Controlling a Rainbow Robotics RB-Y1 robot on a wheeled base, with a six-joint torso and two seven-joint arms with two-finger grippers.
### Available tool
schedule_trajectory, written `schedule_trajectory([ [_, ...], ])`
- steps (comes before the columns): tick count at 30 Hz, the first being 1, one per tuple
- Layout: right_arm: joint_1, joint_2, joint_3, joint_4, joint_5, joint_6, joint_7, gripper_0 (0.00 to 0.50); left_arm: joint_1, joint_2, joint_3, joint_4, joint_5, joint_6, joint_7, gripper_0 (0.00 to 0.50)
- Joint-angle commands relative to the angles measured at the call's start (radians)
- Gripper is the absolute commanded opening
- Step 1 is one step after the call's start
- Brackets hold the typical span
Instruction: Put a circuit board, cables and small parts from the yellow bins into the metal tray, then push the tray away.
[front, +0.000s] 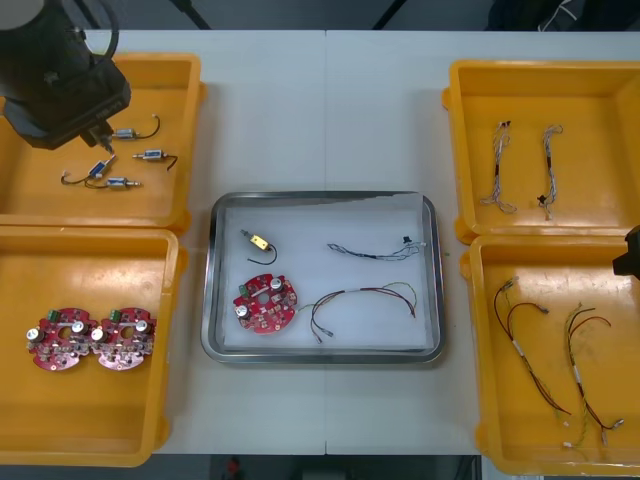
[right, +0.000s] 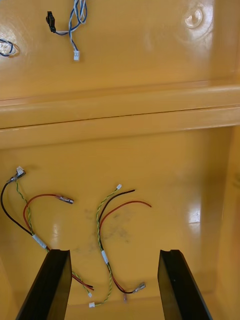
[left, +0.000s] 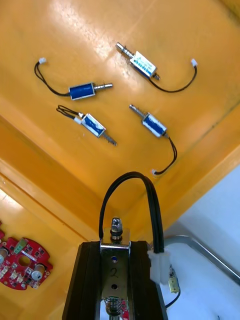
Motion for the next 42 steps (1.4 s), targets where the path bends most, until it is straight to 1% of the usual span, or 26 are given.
schedule_trajectory([
  [1, 0.013, -0.034, -0.032, -0.008, -0.006, -0.008, -0.018, 0.500, 0.039, -0.090, 0.038, -0.095, -0.087, 0.048, 0.150, 0.000],
  [5, 0.013, -0.034, -0.032, -0.008, -0.006, -0.008, -0.018, 0.500, 0.081, -0.188, 0.038, -0.155, -0.173, 0.054, 0.194, 0.000],
  [6, 0.013, -0.034, -0.032, -0.008, -0.006, -0.008, -0.018, 0.500, 0.093, -0.222, 0.038, -0.168, -0.202, 0.055, 0.196, 0.000],
  [7, 0.013, -0.034, -0.032, -0.008, -0.006, -0.008, -0.018, 0.500, 0.098, -0.236, 0.036, -0.172, -0.214, 0.055, 0.197, 0.000],
  [8, 0.013, -0.034, -0.032, -0.008, -0.006, -0.008, -0.018, 0.500, 0.105, -0.268, 0.033, -0.178, -0.239, 0.057, 0.196, 0.000],
  [9, 0.013, -0.034, -0.032, -0.008, -0.006, -0.008, -0.018, 0.500, 0.107, -0.296, 0.022, -0.183, -0.265, 0.058, 0.197, 0.000],
  [10, 0.013, -0.034, -0.032, -0.008, -0.006, -0.008, -0.018, 0.500, 0.107, -0.308, 0.013, -0.183, -0.279, 0.058, 0.197, 0.000],
  [13, 0.013, -0.034, -0.032, -0.008, -0.006, -0.008, -0.018, 0.500, 0.108, -0.392, -0.042, -0.181, -0.372, 0.061, 0.206, 0.000],
  [14, 0.013, -0.034, -0.032, -0.008, -0.006, -0.008, -0.018, 0.500, 0.113, -0.405, -0.051, -0.181, -0.391, 0.063, 0.208, 0.000],
  [16, 0.013, -0.034, -0.032, -0.008, -0.006, -0.008, -0.018, 0.500, 0.127, -0.455, -0.080, -0.178, -0.449, 0.061, 0.211, 0.000],
  [18, 0.013, -0.034, -0.032, -0.008, -0.006, -0.008, -0.018, 0.500, 0.138, -0.489, -0.097, -0.178, -0.492, 0.061, 0.211, 0.000],
  [19, 0.013, -0.034, -0.032, -0.008, -0.006, -0.008, -0.018, 0.500, 0.141, -0.498, -0.103, -0.178, -0.501, 0.060, 0.211, 0.000],
  [22, 0.013, -0.034, -0.032, -0.008, -0.006, -0.008, -0.018, 0.500, 0.159, -0.546, -0.139, -0.172, -0.559, 0.052, 0.212, 0.000],
  [26, 0.013, -0.034, -0.032, -0.008, -0.006, -0.008, -0.018, 0.500, 0.170, -0.586, -0.176, -0.155, -0.605, 0.038, 0.209, 0.000],
  [28, 0.013, -0.034, -0.032, -0.008, -0.006, -0.008, -0.018, 0.500, 0.174, -0.612, -0.208, -0.131, -0.633, 0.012, 0.205, 0.000],
  [32, 0.013, -0.034, -0.032, -0.008, -0.006, -0.008, -0.018, 0.500, 0.174, -0.644, -0.245, -0.068, -0.664, -0.032, 0.199, 0.000],
  [34, 0.013, -0.034, -0.032, -0.008, -0.006, -0.008, -0.018, 0.500, 0.174, -0.665, -0.265, -0.025, -0.707, -0.054, 0.197, 0.000],
  [37, 0.013, -0.034, -0.032, -0.008, -0.006, -0.008, -0.018, 0.500, 0.173, -0.681, -0.278, 0.029, -0.730, -0.071, 0.191, 0.000],
  [42, 0.013, -0.034, -0.032, -0.008, -0.006, -0.008, -0.018, 0.500, 0.174, -0.692, -0.283, 0.066, -0.745, -0.080, 0.185, 0.000],
])
